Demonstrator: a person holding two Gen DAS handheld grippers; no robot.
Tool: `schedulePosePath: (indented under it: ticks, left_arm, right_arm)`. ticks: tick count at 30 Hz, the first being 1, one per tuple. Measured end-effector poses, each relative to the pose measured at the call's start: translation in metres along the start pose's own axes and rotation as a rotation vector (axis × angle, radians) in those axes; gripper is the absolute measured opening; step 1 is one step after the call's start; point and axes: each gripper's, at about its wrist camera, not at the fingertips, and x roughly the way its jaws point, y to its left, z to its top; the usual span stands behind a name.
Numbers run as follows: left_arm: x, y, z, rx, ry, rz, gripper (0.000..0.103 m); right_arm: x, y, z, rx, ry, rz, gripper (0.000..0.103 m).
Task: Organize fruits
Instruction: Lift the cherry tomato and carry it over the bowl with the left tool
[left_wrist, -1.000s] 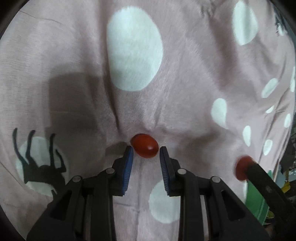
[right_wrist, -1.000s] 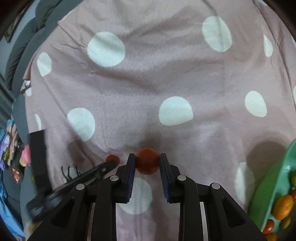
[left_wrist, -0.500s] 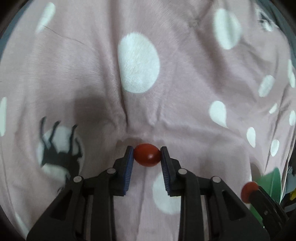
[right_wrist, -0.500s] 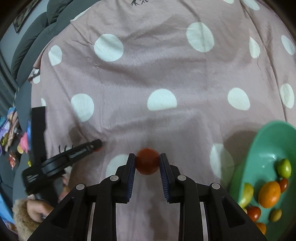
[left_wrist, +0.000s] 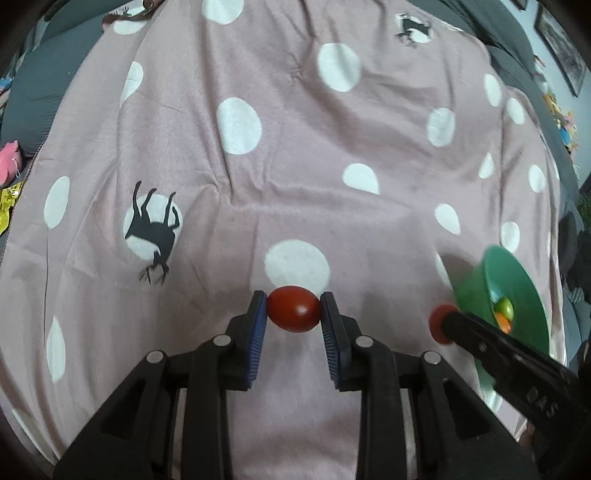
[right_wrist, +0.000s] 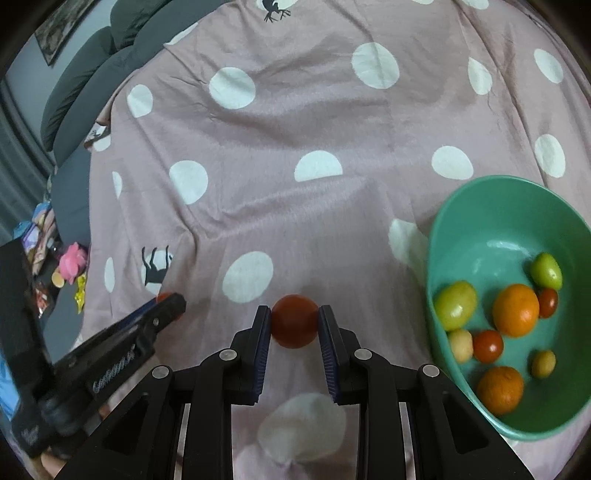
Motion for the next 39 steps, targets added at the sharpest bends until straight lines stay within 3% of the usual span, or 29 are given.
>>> schedulePosePath:
  ticks: [14,21,39]
  left_arm:
    - [-0.02,-0.037,-0.028,0.03,-0.063,0.017,0.029]
    - [-0.029,-0.05,-0.035,0.046,-0.079,0.017,0.029]
    - [-0.043,-0.102,-0.03,0.129,-0.124,-0.045,0.029]
  right_arm:
    - [-0.018,-0.007,-0.007,-0.026,-0.032,0.012,0.028]
    - [-0.036,-0.005,-0.008,-0.052,-0.084,-0.022,0.028]
    - [-0.083,-0.046,0.004,0.015,-0.216,-0.09,0.028]
